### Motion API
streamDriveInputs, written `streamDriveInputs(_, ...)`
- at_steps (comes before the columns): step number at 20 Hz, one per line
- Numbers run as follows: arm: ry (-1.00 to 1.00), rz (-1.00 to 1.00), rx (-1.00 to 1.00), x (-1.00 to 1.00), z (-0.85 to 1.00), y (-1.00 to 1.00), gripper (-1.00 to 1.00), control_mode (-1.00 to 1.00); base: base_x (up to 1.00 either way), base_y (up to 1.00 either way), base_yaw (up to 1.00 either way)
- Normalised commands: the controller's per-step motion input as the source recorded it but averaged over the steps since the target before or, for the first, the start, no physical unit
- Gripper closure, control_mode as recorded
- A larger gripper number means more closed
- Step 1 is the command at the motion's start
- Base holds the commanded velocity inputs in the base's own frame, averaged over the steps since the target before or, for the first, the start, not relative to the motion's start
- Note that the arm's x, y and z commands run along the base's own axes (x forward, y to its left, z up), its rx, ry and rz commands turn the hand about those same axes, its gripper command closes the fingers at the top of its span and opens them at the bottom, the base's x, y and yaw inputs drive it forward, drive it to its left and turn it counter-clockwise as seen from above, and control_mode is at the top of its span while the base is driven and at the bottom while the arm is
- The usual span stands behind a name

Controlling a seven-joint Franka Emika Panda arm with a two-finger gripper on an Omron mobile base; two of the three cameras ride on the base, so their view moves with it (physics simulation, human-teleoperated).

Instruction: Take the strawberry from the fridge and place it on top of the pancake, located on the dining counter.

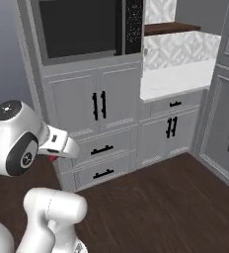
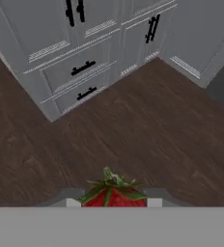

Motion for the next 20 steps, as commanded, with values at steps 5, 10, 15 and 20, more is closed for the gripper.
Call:
streamDriveInputs(5, 0.00, 0.00, 0.00, 0.00, 0.00, 0.00, 1.00, 1.00, -0.45, 0.98, 0.53)
streamDriveInputs(10, 0.00, 0.00, 0.00, 0.00, 0.00, 0.00, 1.00, 1.00, -0.04, 0.86, 0.45)
streamDriveInputs(15, 0.00, 0.00, 0.00, 0.00, 0.00, 0.00, 1.00, 1.00, 0.36, 0.47, 0.40)
streamDriveInputs(20, 0.00, 0.00, 0.00, 0.00, 0.00, 0.00, 1.00, 1.00, 0.71, 0.16, 0.23)
